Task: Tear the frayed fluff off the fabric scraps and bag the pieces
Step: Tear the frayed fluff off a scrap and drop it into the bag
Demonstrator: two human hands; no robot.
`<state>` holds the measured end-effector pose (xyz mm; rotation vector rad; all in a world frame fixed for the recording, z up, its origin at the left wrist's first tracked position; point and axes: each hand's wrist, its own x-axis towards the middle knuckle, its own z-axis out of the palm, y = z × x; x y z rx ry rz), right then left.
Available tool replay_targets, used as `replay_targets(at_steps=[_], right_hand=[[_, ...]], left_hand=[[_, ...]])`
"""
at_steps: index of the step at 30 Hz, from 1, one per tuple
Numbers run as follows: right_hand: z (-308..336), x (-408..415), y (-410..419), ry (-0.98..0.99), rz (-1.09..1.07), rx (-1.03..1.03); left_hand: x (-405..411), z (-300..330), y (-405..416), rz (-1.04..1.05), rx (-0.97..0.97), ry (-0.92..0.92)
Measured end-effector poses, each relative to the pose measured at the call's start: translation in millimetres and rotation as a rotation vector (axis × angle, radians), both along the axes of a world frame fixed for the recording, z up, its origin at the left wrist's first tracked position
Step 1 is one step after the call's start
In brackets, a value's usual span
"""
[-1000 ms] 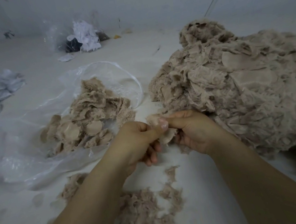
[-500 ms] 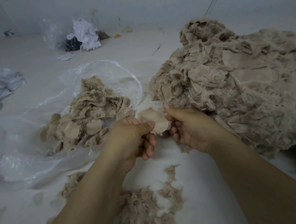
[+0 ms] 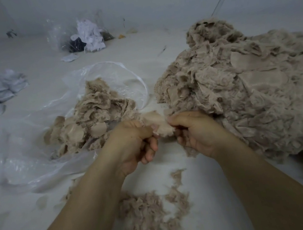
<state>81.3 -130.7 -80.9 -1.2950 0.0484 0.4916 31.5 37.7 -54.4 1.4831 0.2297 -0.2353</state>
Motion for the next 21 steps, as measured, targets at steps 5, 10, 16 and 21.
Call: replay_targets(at_steps=[5,10,16,21], right_hand=[[0,-4,-2,-0.133,0.156,0.020],[-5,-2,-1,-0.110,0.095,0.061],[-5,-1,-1,-0.090,0.068,0.039],[-5,-4,-2,-0.104,0.090,0.026]], left_hand=[[-2,-4,-9,-0.197,0.008,0.067],[-3,-5,-1,-0.256,-0.002,0.072],[-1,-7,2,-0.131,0.053,0.055],[5,-14,-11,0.006,0.204,-0.069]])
